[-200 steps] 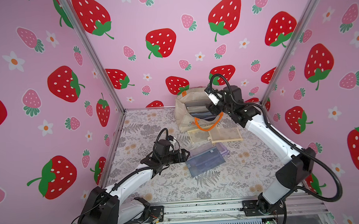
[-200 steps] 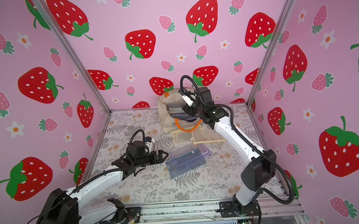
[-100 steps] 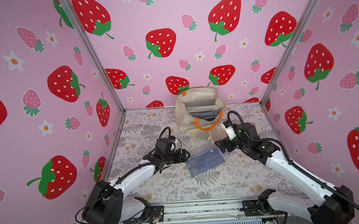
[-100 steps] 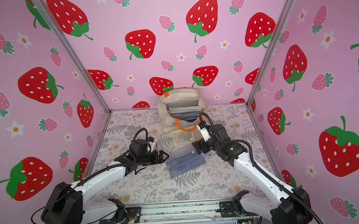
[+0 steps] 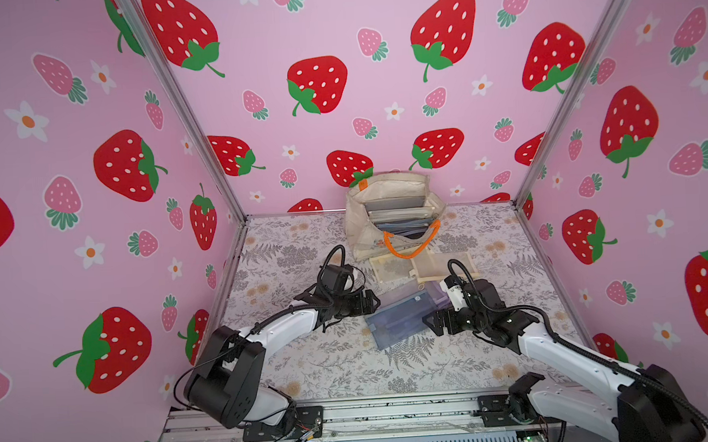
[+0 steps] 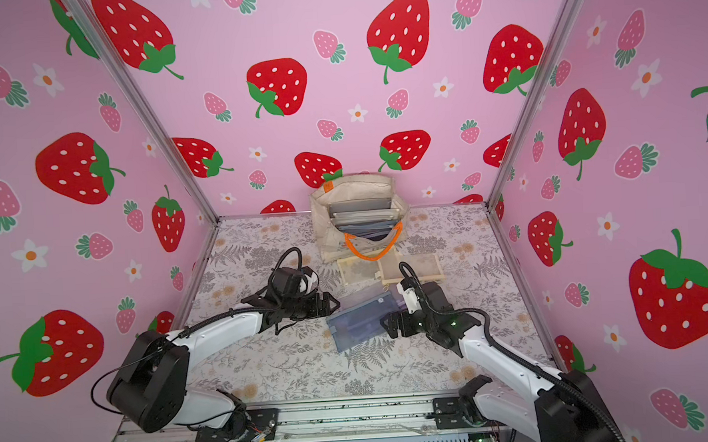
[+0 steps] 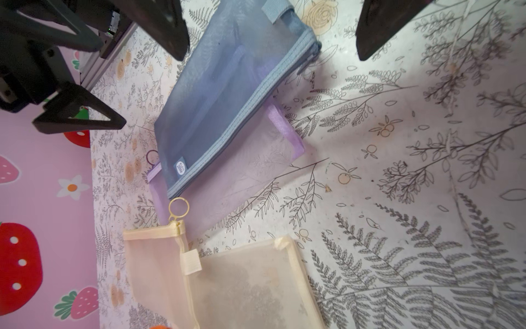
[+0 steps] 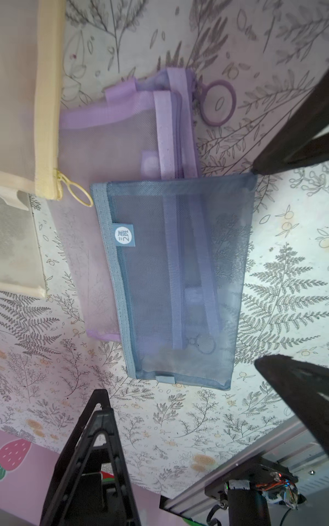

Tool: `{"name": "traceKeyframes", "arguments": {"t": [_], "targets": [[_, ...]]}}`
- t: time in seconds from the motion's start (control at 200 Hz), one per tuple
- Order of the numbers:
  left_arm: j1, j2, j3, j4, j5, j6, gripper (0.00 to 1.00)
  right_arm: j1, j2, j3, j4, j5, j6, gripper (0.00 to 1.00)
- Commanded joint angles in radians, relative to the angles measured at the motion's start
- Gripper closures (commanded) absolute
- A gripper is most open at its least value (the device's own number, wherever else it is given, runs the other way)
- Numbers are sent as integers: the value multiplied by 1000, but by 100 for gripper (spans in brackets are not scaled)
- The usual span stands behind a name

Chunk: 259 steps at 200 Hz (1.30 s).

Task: Put the pencil pouch into the canvas bag
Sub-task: Place the pencil pouch in the canvas bag, then pick up the pencil pouch.

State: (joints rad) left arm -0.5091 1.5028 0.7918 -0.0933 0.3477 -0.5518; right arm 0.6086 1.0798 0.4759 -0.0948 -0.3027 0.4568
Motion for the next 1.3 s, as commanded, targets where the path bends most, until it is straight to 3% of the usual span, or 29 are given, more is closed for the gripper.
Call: {"name": "traceKeyframes", "arguments": {"t": [0.0, 0.215, 0.47, 0.635, 0.79, 1.031, 1.291], "targets": [[-18, 71, 66, 35, 19, 12, 7, 4, 38, -10, 111, -17, 53, 1], [-60, 167, 55, 87, 18, -5, 8, 2, 138, -3, 184, -18, 63, 1], [-101, 162, -41, 147, -1, -43, 15, -13, 239, 20, 229, -31, 69, 1], [-132, 126, -102, 165, -12, -67, 27, -20, 283, 34, 253, -44, 75, 1], [-168, 75, -151, 168, -34, -89, 46, -23, 309, 53, 253, -42, 67, 1], [-229, 26, -195, 161, -60, -124, 62, -24, 303, 49, 250, -35, 63, 1], [-254, -79, -234, 49, -134, -124, 62, -34, 246, 23, 227, -18, 62, 1]]}}
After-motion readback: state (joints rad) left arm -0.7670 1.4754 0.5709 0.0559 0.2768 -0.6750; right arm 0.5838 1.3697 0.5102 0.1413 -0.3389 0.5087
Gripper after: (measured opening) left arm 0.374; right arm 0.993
